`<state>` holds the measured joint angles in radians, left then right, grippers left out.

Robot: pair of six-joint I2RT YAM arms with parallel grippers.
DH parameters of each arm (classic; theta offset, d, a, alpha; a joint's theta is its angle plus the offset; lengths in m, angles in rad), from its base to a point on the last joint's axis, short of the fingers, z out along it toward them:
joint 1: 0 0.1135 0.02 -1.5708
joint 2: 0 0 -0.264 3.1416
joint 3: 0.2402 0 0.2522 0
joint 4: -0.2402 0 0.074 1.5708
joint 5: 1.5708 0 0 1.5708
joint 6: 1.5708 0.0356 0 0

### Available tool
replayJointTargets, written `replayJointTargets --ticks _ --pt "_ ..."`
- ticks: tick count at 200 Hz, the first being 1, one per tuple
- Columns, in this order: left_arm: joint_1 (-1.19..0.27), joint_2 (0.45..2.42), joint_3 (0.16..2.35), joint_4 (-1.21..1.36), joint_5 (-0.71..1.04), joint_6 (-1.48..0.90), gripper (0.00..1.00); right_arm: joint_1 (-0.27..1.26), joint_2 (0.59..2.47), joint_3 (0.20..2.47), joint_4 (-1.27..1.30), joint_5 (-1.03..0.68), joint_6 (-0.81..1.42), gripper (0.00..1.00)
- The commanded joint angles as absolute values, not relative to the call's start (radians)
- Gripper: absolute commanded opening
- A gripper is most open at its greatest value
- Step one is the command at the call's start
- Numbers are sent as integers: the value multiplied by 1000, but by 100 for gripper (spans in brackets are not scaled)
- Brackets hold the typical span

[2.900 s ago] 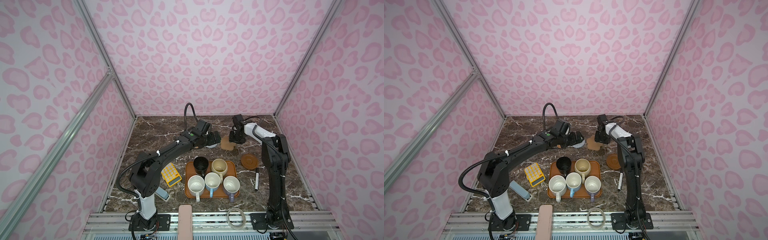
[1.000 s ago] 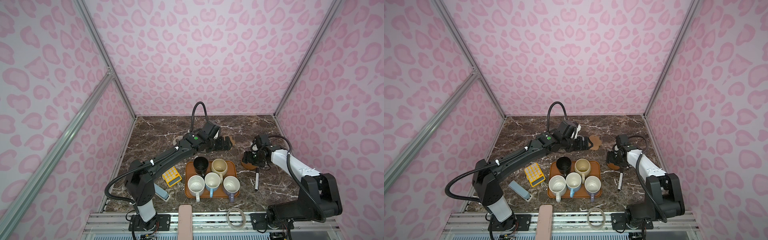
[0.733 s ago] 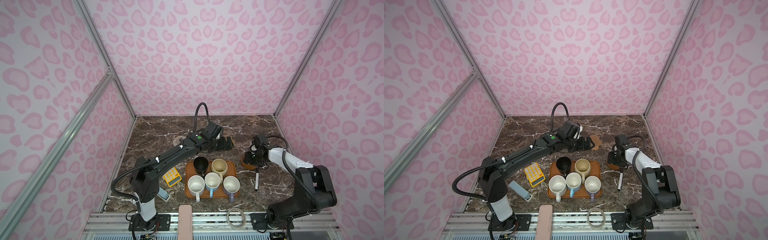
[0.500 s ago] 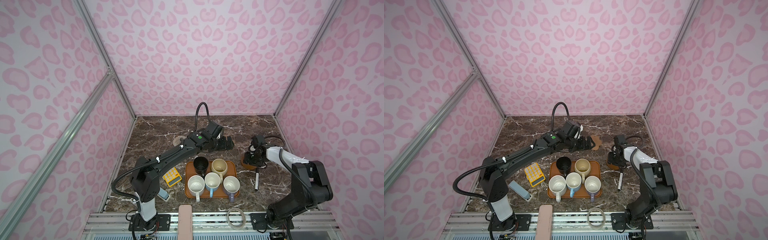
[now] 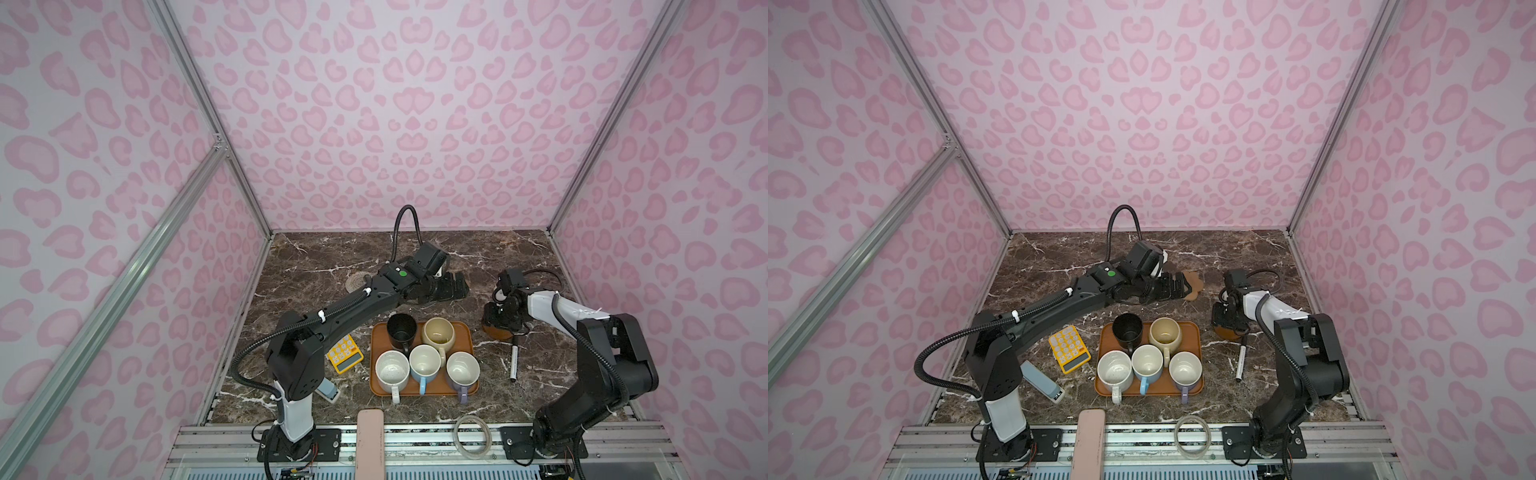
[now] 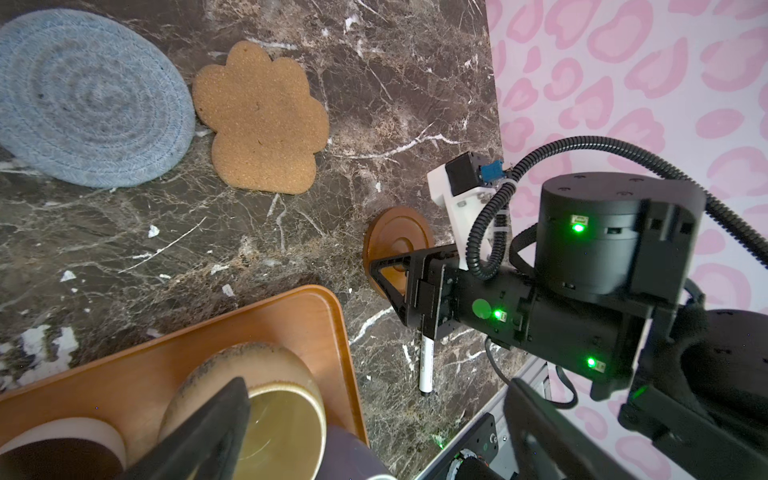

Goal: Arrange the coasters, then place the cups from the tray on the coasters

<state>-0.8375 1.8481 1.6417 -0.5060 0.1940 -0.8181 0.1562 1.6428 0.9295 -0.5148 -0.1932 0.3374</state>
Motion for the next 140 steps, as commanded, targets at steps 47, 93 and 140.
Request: replayJointTargets --ticks 47,93,140 --pt "-836 1847 1639 -486 185 -825 97 167 1690 921 -532 -118 329 57" --pt "-836 1859 1651 -480 187 -826 97 175 1710 942 -516 -91 328 55" --pt "-837 1859 1646 -477 183 -828 97 181 1751 989 -480 -115 345 54"
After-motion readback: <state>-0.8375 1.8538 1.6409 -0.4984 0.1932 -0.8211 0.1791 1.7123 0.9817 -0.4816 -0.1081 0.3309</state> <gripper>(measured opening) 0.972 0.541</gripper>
